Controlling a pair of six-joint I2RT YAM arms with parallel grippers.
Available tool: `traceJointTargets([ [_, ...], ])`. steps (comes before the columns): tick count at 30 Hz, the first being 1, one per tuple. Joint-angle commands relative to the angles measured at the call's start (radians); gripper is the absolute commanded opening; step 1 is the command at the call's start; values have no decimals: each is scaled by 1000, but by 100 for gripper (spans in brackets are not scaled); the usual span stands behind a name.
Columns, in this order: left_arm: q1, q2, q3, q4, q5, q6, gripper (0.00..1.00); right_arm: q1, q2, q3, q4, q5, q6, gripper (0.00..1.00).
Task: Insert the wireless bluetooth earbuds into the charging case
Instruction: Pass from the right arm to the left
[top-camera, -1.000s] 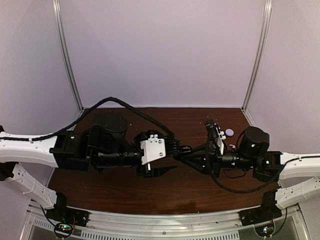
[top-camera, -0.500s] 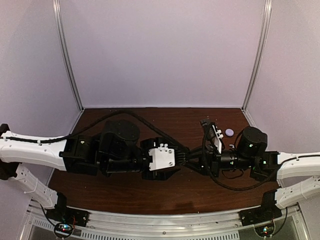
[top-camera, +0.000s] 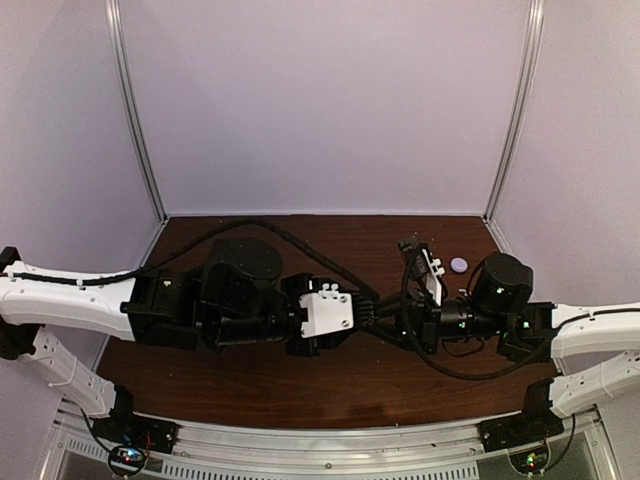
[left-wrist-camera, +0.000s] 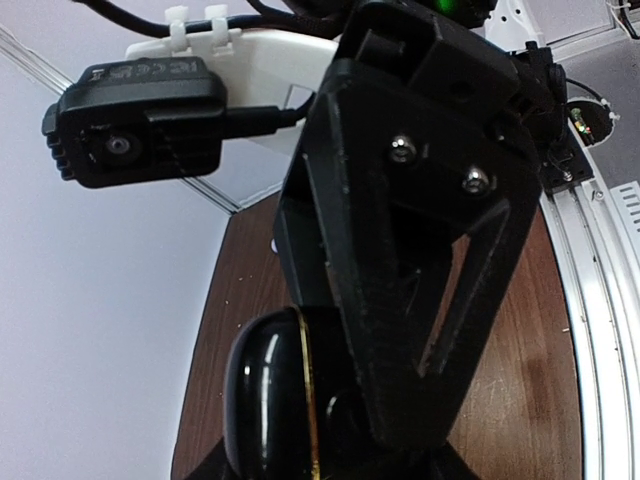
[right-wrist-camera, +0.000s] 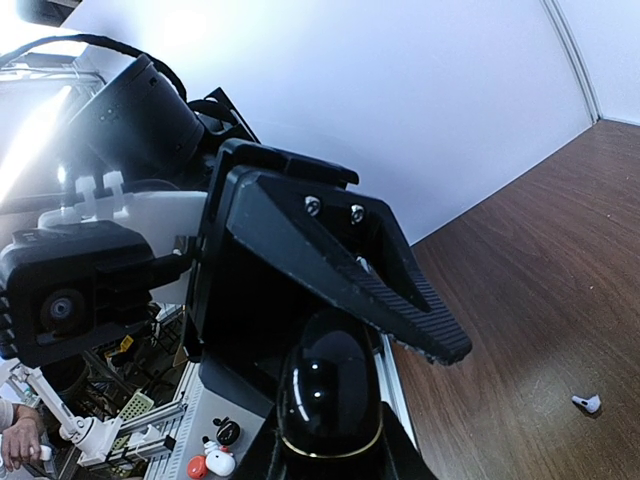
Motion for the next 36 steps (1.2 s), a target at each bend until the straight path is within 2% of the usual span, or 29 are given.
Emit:
traceJointTargets([
  [1,-7,-10,16,53,2,-3,31,-6,6,3,58,-5,17,5],
  [4,-7,-10,15,54,-13,-7,32,-6,5,1,59,-5,17,6],
  [7,-7,-5,18,56,-37,-3,48,-6,7,6,48,-2,12,5],
  [11,-10,2,42,53,-47,4,56,-6,14,8,32,-3,10,3],
  [13,-23,10,62,42,-69,11,57,-5,15,7,30,-1,9,3],
  [19,-53,33,94,14,-101,34,55,-6,18,6,29,2,7,3],
  [26,-53,20,86,21,-100,20,35,-6,14,3,31,2,11,6],
  [28,-50,17,74,30,-100,6,32,-5,7,3,26,15,6,12],
  [30,-42,14,67,33,-86,-28,30,-7,-5,4,15,33,-6,22],
  [32,-17,-2,46,47,-51,-69,29,-14,-24,13,-18,55,-30,43],
  [33,5,-16,30,59,-25,-93,29,-20,-34,18,-38,61,-44,50],
  [36,94,-46,-7,80,74,-187,29,-47,-82,34,-95,85,-89,65],
])
